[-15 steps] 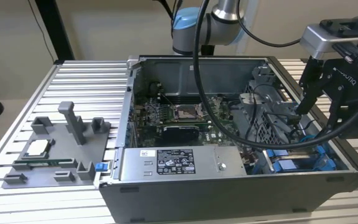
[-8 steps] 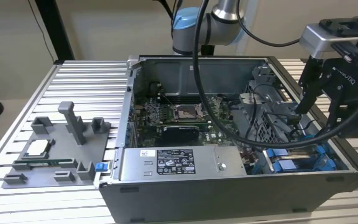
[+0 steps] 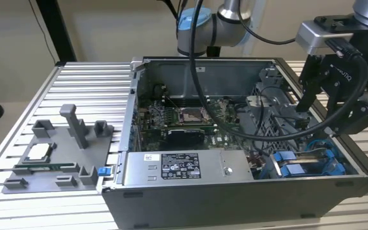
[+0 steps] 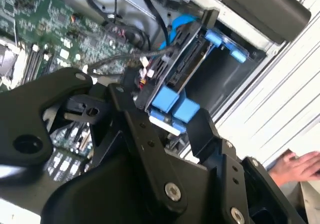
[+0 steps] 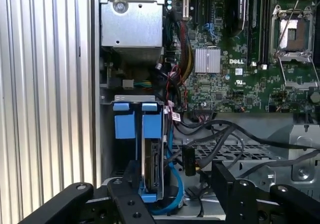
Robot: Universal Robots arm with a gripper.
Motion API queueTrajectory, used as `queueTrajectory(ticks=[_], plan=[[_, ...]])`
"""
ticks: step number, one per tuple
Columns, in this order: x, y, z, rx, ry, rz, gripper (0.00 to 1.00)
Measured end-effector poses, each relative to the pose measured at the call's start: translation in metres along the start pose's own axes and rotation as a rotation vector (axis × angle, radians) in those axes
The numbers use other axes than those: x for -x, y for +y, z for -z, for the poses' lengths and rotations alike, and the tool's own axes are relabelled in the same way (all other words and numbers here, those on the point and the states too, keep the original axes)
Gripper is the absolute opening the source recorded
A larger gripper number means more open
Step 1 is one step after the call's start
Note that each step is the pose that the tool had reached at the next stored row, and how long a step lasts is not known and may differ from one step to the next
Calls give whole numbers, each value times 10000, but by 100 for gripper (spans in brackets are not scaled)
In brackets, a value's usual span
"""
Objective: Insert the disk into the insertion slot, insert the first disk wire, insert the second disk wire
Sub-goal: 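Insert the first disk wire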
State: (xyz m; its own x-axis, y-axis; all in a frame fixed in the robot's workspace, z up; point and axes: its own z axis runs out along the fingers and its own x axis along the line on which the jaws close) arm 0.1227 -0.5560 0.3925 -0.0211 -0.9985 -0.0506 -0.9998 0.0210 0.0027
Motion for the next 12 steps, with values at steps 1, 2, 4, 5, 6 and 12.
queueTrajectory(ticks=[1, 2, 4, 5, 6, 12], plan=[[3, 38, 0, -11, 1, 1, 100], [4, 74, -1, -29, -1, 2, 100], [18, 111, -2, -85, 4, 4, 100], [29, 113, -4, -127, 9, 7, 100], [44, 114, -7, -173, 15, 9, 100], [130, 116, -24, -495, 21, 37, 100]])
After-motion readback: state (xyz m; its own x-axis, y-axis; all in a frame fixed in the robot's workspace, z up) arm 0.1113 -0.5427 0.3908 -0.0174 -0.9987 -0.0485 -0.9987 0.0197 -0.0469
